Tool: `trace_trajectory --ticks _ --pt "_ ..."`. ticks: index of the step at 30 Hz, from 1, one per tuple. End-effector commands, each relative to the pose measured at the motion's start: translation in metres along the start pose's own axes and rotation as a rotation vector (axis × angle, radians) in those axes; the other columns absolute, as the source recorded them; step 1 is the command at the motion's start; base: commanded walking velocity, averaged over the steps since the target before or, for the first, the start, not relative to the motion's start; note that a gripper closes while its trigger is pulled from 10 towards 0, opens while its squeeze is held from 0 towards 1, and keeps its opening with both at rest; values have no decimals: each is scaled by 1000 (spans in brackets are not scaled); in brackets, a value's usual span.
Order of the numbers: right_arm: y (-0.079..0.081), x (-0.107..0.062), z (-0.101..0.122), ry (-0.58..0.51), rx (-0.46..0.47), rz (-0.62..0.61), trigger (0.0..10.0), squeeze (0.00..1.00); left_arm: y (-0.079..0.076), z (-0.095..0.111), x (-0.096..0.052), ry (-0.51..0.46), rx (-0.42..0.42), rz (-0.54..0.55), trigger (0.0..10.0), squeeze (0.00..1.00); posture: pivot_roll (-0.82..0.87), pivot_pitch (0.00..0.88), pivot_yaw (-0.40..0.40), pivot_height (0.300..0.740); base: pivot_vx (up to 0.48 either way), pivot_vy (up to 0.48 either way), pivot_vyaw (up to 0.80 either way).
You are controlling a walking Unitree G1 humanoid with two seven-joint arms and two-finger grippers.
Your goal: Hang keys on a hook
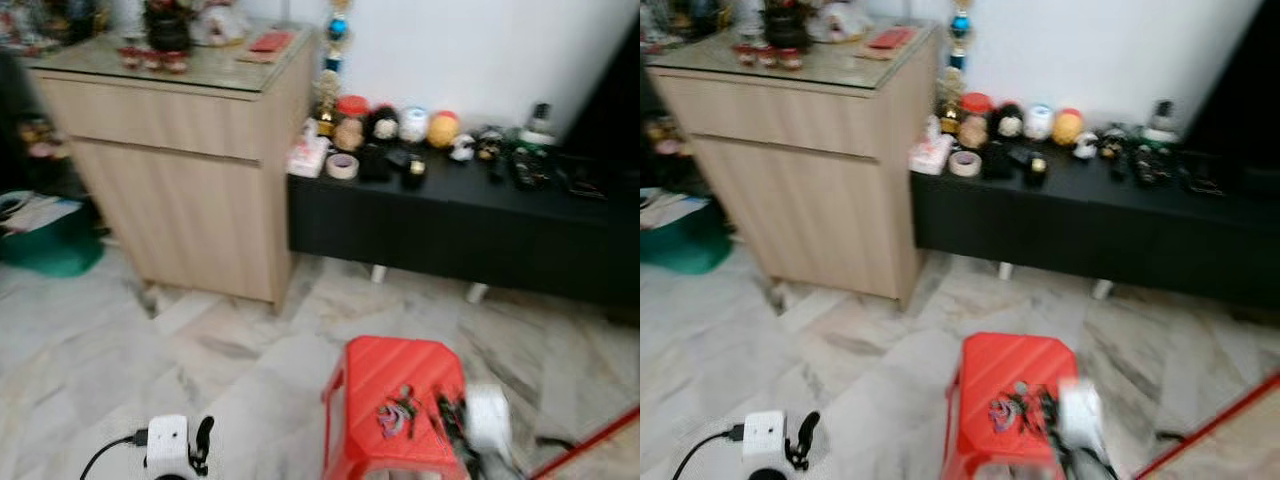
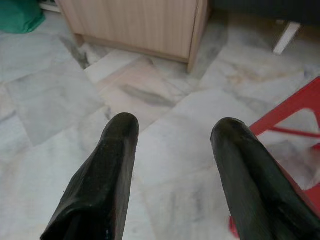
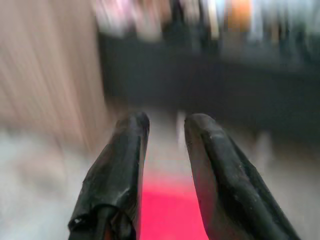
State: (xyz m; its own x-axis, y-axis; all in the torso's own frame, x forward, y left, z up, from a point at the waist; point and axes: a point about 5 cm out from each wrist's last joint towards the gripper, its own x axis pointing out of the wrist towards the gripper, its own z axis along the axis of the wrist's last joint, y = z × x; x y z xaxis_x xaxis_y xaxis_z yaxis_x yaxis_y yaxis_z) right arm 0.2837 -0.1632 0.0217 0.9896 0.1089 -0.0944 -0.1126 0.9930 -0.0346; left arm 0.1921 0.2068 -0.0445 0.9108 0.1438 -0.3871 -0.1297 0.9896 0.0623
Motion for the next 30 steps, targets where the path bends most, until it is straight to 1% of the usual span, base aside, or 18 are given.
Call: trace_trajectory --ticks 1,5,8,9,11,12,14,15,16,18,19,22,23,24,26,27,28,30 --pt "-5 -10 -8 11 8 -37 10000 0 4 -5 -3 27 6 14 10000 0 69 0 -73 740 0 0 0" --pt "-4 -10 -1 -41 22 -50 10000 0 4 -5 -3 29 6 13 10000 0 66 0 -71 740 0 0 0" --pt "-1 -14 4 -83 -4 -42 10000 0 4 -7 -3 43 9 11 10000 0 69 0 -71 740 0 0 0" --pt "-1 -16 5 -86 -7 -43 10000 0 5 -7 -3 46 9 12 10000 0 69 0 -71 740 0 0 0" --pt "-1 -20 1 -65 15 -60 10000 0 6 -8 -3 52 9 14 10000 0 66 0 -70 740 0 0 0" --pt "-2 -24 -9 -4 44 -77 10000 0 7 -9 -3 58 9 16 10000 0 58 0 -68 740 0 0 0" --pt "-3 -28 -23 77 62 -89 10000 0 7 -10 -3 68 11 15 10000 0 55 0 -67 740 0 0 0" --pt "-5 -35 -41 184 66 -99 10000 0 7 -13 -4 95 11 15 10000 0 55 0 -67 740 0 0 0" --pt "-7 -38 -46 217 57 -109 10000 0 8 -15 -4 103 12 16 10000 0 59 0 -68 740 0 0 0" --pt "-16 -48 -60 310 99 -183 10000 0 9 -18 -5 125 13 22 10000 0 64 0 -68 740 0 0 0" --pt "-22 -56 -71 381 147 -244 10000 0 10 -21 -6 142 13 28 10000 0 69 0 -67 740 0 0 0" --pt "-27 -65 -80 452 170 -279 10000 0 12 -25 -9 169 18 29 10000 0 67 0 -66 740 0 0 0" --pt "-27 -67 -82 468 163 -278 10000 0 13 -26 -9 175 18 28 10000 0 64 0 -65 740 0 0 0" --pt "-27 -69 -84 494 134 -271 10000 0 13 -28 -10 186 18 27 10000 0 64 0 -65 740 0 0 0" --pt "-27 -76 -90 548 92 -255 10000 0 13 -36 -14 242 18 20 10000 0 58 0 -62 740 0 0 0" --pt "-27 -82 -96 594 83 -264 10000 0 14 -41 -16 276 13 26 10000 0 59 0 -60 740 0 0 0" --pt "-26 -88 -102 637 96 -274 10000 0 15 -47 -20 316 6 38 10000 0 67 0 -61 740 0 0 0" --pt "-26 -90 -103 641 107 -274 10000 0 16 -49 -22 328 4 42 10000 0 69 0 -59 740 0 0 0"
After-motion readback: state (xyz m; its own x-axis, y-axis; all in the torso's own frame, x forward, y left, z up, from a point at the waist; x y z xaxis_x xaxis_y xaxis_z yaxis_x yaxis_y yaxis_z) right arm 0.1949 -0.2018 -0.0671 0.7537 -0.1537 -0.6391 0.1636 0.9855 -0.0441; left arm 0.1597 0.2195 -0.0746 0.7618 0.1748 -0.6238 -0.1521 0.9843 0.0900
